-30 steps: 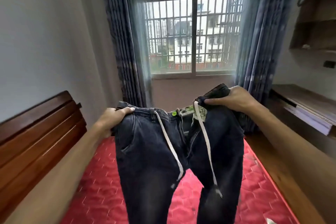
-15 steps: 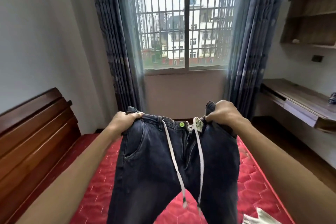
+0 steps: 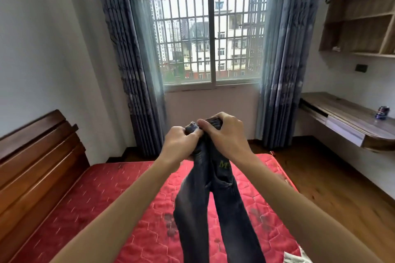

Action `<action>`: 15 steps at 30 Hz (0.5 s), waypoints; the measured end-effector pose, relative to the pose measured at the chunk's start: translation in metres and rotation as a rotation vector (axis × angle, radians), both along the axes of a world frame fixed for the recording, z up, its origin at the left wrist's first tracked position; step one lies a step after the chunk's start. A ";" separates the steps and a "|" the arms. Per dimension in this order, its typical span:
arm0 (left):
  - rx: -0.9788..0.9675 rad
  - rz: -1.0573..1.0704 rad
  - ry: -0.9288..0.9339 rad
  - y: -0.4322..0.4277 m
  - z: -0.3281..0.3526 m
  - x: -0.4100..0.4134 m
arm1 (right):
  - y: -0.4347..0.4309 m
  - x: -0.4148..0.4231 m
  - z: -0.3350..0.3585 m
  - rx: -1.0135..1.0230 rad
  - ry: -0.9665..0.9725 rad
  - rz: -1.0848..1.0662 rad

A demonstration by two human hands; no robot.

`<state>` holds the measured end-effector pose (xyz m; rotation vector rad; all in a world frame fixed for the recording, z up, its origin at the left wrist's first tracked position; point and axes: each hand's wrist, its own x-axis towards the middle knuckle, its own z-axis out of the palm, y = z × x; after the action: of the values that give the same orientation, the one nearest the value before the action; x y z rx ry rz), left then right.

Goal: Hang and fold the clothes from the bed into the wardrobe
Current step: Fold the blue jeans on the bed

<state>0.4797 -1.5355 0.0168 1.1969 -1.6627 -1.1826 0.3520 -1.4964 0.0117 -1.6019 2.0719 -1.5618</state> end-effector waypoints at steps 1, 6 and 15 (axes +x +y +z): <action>-0.011 0.001 0.025 0.005 0.005 -0.001 | 0.005 0.002 0.004 -0.045 -0.050 0.031; 0.080 -0.054 0.179 0.021 0.023 0.000 | 0.028 0.003 0.015 -0.081 -0.240 0.422; -0.408 0.017 0.195 0.013 0.014 0.027 | 0.017 -0.029 0.016 -0.284 -0.246 0.371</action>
<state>0.5070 -1.5225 0.0313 0.8130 -1.6398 -0.8629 0.3231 -1.4796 0.0277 -1.6553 1.3859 -1.8543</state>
